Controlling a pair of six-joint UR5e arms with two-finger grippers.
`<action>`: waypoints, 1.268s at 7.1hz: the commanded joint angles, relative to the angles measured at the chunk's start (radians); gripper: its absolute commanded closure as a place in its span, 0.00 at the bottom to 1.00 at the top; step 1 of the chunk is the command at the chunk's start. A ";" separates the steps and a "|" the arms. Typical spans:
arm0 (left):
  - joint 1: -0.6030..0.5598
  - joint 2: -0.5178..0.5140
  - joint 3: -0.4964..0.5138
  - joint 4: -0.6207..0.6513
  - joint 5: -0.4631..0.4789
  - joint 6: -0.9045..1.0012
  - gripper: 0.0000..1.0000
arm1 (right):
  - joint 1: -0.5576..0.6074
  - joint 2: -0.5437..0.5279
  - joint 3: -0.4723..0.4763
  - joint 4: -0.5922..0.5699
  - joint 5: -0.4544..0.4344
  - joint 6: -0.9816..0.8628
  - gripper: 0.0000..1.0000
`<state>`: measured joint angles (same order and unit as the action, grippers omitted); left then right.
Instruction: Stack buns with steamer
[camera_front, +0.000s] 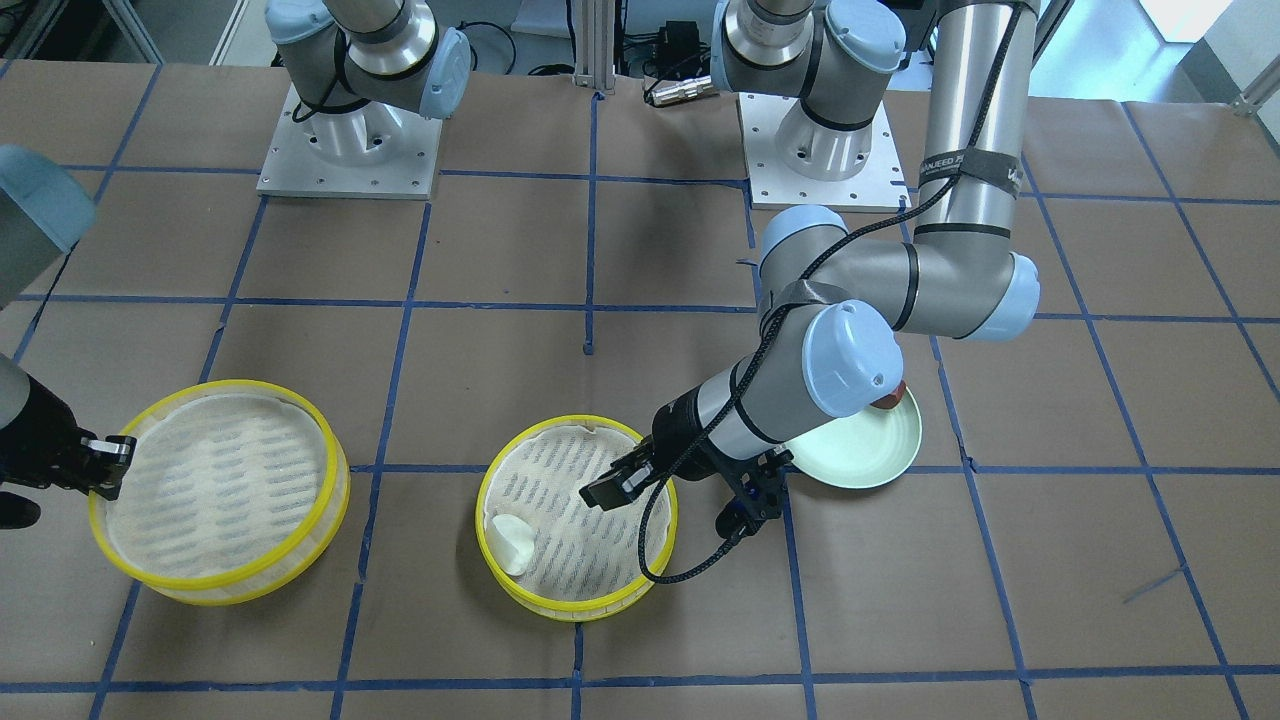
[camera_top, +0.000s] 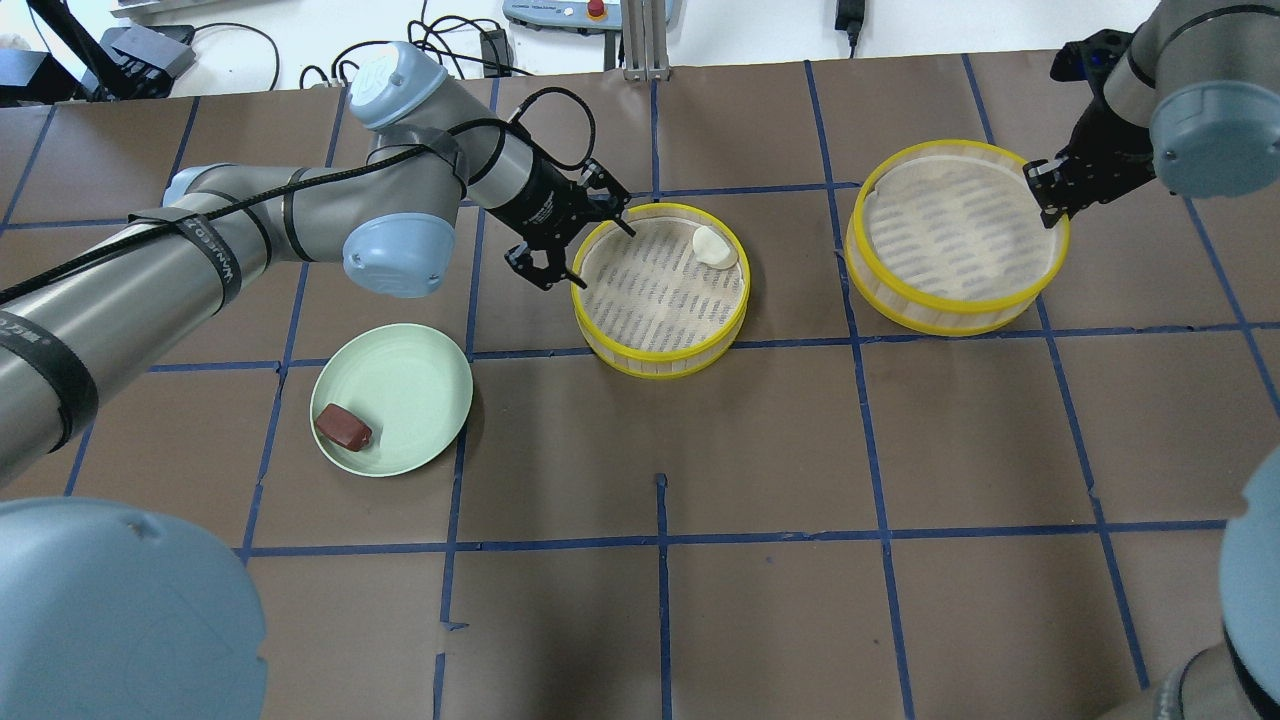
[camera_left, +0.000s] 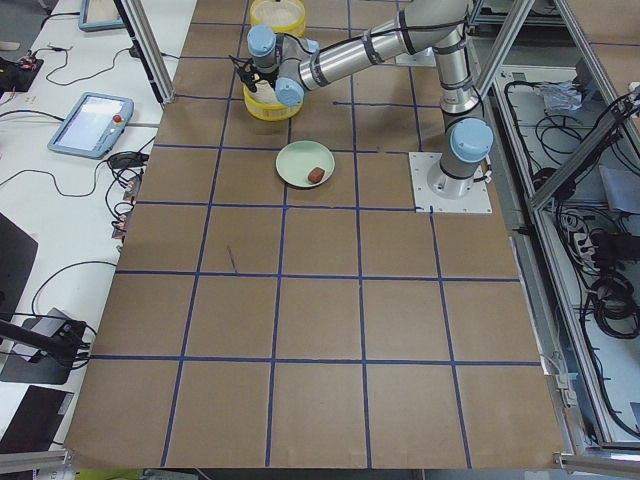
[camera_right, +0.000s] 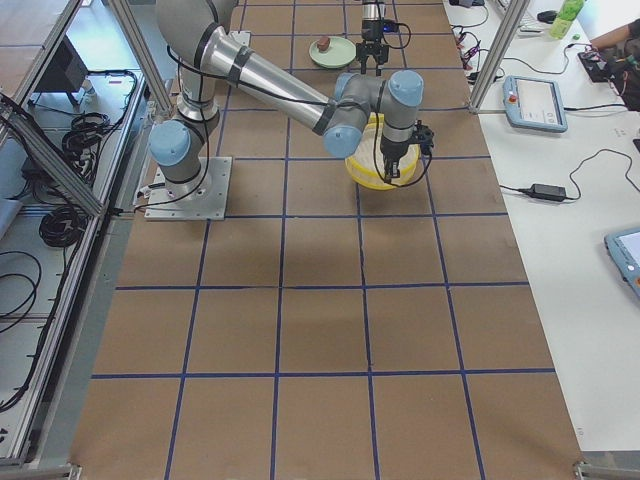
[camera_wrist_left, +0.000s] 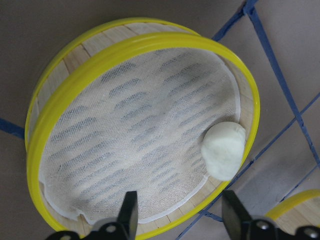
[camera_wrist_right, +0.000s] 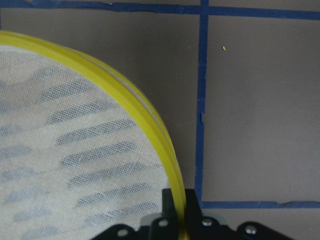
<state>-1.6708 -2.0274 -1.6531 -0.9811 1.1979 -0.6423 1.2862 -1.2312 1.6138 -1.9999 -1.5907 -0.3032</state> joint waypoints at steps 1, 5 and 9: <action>0.031 0.058 -0.019 -0.227 0.489 0.424 0.00 | 0.190 -0.019 -0.046 0.071 0.001 0.277 0.91; 0.174 0.070 -0.190 -0.415 0.809 0.579 0.00 | 0.464 0.051 -0.087 0.092 -0.012 0.657 0.90; 0.212 0.053 -0.205 -0.292 0.638 0.573 0.10 | 0.492 0.108 -0.130 0.093 -0.035 0.691 0.90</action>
<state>-1.4610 -1.9692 -1.8531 -1.2867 1.8730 -0.0680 1.7710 -1.1370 1.4893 -1.9070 -1.6222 0.3840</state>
